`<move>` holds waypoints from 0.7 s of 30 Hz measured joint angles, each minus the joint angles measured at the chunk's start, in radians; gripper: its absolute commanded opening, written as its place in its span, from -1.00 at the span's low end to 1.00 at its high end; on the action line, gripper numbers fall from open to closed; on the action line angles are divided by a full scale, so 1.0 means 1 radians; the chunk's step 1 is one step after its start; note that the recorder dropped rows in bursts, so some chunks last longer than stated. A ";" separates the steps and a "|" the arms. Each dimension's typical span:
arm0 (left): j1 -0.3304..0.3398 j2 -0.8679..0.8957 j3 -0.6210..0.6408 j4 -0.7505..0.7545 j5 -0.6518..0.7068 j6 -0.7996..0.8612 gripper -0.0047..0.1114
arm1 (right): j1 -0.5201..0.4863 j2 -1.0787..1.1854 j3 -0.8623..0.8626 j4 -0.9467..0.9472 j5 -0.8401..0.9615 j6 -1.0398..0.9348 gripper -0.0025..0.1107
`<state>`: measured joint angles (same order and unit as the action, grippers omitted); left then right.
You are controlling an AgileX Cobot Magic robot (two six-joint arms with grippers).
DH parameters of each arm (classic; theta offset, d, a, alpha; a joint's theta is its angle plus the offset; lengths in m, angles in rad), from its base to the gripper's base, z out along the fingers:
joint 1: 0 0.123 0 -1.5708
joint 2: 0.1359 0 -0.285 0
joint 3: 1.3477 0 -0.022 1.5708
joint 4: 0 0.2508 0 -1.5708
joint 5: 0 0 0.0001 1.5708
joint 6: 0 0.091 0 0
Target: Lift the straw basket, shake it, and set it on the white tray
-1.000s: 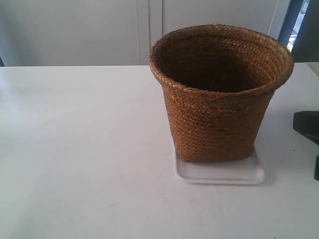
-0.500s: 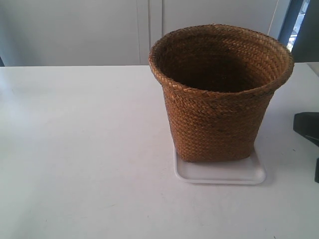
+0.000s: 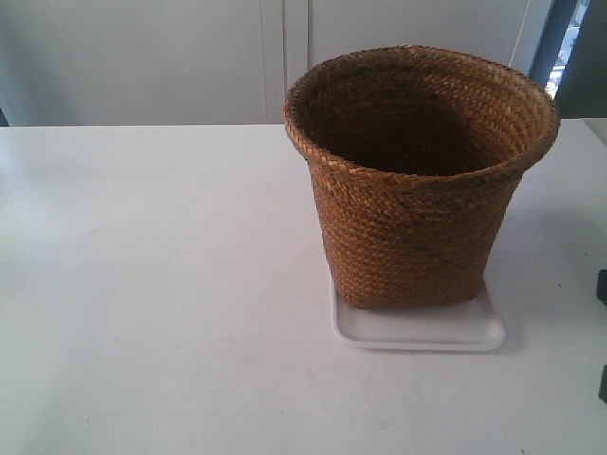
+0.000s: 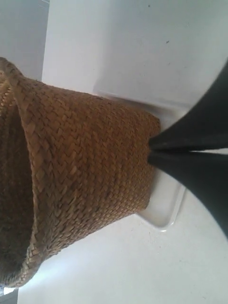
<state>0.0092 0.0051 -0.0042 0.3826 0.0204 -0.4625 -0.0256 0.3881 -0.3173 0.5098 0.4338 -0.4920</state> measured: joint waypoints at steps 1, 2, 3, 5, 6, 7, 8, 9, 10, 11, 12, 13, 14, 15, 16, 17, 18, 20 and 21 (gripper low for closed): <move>0.000 0.000 0.000 0.000 0.000 0.000 -0.92 | -0.009 -0.008 0.002 -0.004 -0.002 0.000 -0.96; 0.000 0.000 0.000 0.000 0.000 0.000 -0.92 | -0.018 -0.013 0.003 -0.008 -0.008 0.000 -0.96; 0.000 0.000 0.000 0.000 0.000 0.000 -0.92 | -0.027 -0.020 0.006 -0.013 -0.017 0.000 -0.96; 0.000 0.000 0.000 0.000 0.000 0.000 -0.92 | -0.047 -0.044 0.016 -0.022 -0.043 0.000 -0.96; 0.000 0.000 0.000 0.000 0.000 0.000 -0.92 | -0.057 -0.055 0.024 -0.025 -0.062 0.000 -0.96; 0.000 0.000 0.000 0.000 0.000 0.000 -0.92 | -0.064 -0.070 0.036 -0.025 -0.083 0.000 -0.96; 0.000 0.000 0.000 0.000 0.000 0.000 -0.92 | -0.075 -0.088 0.052 -0.025 -0.118 0.000 -0.96; 0.000 0.000 0.000 0.000 0.000 0.000 -0.92 | -0.081 -0.108 0.070 -0.022 -0.139 0.000 -0.96; 0.000 0.000 0.000 0.000 0.000 0.000 -0.92 | -0.087 -0.128 0.087 -0.020 -0.166 0.002 -0.96; 0.000 0.000 0.000 0.000 0.000 0.000 -0.92 | -0.095 -0.148 0.105 -0.018 -0.195 0.008 -0.96; 0.000 0.000 0.000 0.000 0.000 0.000 -0.92 | -0.097 -0.163 0.118 -0.018 -0.227 0.012 -0.96; 0.000 0.000 0.000 0.000 0.000 0.000 -0.92 | -0.099 -0.181 0.135 -0.018 -0.261 0.017 -0.96; 0.000 0.000 0.000 0.000 0.000 0.000 -0.92 | -0.102 -0.195 0.152 -0.018 -0.299 0.019 -0.96; 0.000 0.000 0.000 0.000 0.000 0.000 -0.92 | -0.103 -0.204 0.164 -0.018 -0.328 0.021 -0.96; 0.000 0.000 0.000 0.000 0.000 0.000 -0.92 | -0.103 -0.213 0.178 -0.018 -0.360 0.024 -0.96; 0.000 0.000 0.000 0.000 0.000 0.000 -0.92 | -0.104 -0.220 0.190 -0.018 -0.388 0.027 -0.96; 0.000 0.000 0.000 0.000 0.000 0.000 -0.92 | -0.106 -0.229 0.201 -0.018 -0.405 0.028 -0.96; 0.000 0.000 0.000 0.000 0.000 0.000 -0.92 | -0.108 -0.249 0.217 -0.037 -0.434 0.044 -0.96; 0.000 0.000 0.000 0.000 0.000 0.000 -0.92 | -0.110 -0.260 0.224 -0.060 -0.440 0.066 -0.96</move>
<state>0.0092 0.0051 -0.0042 0.3826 0.0204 -0.4625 -0.1352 0.1283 -0.0931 0.4501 -0.0064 -0.4262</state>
